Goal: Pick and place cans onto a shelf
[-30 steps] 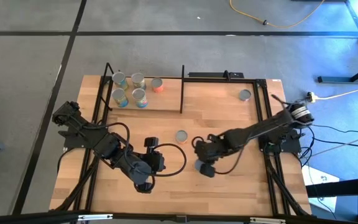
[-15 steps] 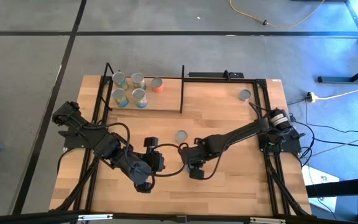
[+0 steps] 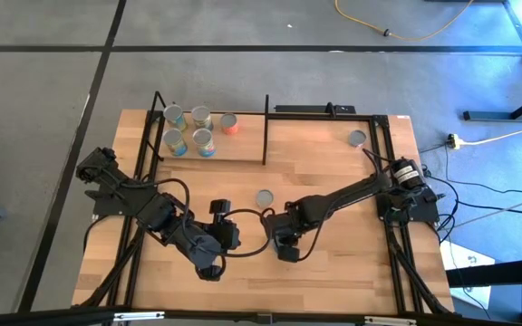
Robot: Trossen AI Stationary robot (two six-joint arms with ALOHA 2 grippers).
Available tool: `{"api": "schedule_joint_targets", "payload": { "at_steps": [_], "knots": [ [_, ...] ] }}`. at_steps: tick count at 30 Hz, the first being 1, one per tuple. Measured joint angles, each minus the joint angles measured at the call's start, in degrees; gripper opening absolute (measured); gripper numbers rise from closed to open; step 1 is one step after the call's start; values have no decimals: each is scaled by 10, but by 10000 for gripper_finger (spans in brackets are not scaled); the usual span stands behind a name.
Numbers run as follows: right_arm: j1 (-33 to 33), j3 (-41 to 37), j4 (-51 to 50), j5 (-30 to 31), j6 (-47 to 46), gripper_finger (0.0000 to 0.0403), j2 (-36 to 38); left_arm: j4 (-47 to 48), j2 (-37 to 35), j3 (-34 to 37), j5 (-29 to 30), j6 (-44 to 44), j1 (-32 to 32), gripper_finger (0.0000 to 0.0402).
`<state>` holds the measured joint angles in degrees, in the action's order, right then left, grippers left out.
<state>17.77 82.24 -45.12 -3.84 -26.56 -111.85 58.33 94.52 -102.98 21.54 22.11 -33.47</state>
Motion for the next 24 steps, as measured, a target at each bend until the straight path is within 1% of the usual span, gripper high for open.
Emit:
{"api": "schedule_joint_targets", "payload": {
  "at_steps": [4,8,10,16,20,24],
  "knots": [
    [1,41,-14,-46,9,64,1,1,0,0,0,-1,0,0],
    [3,90,-54,-63,52,64,1,2,0,0,0,0,0,0],
    [6,123,-91,-63,81,64,1,2,0,0,0,0,0,0],
    [22,244,-260,-62,165,64,1,2,0,0,0,0,0,0],
    [42,331,-362,-36,193,63,1,2,0,0,-1,0,-1,0],
    [65,415,-449,-6,189,61,2,2,0,0,0,14,-1,0]
  ]
}}
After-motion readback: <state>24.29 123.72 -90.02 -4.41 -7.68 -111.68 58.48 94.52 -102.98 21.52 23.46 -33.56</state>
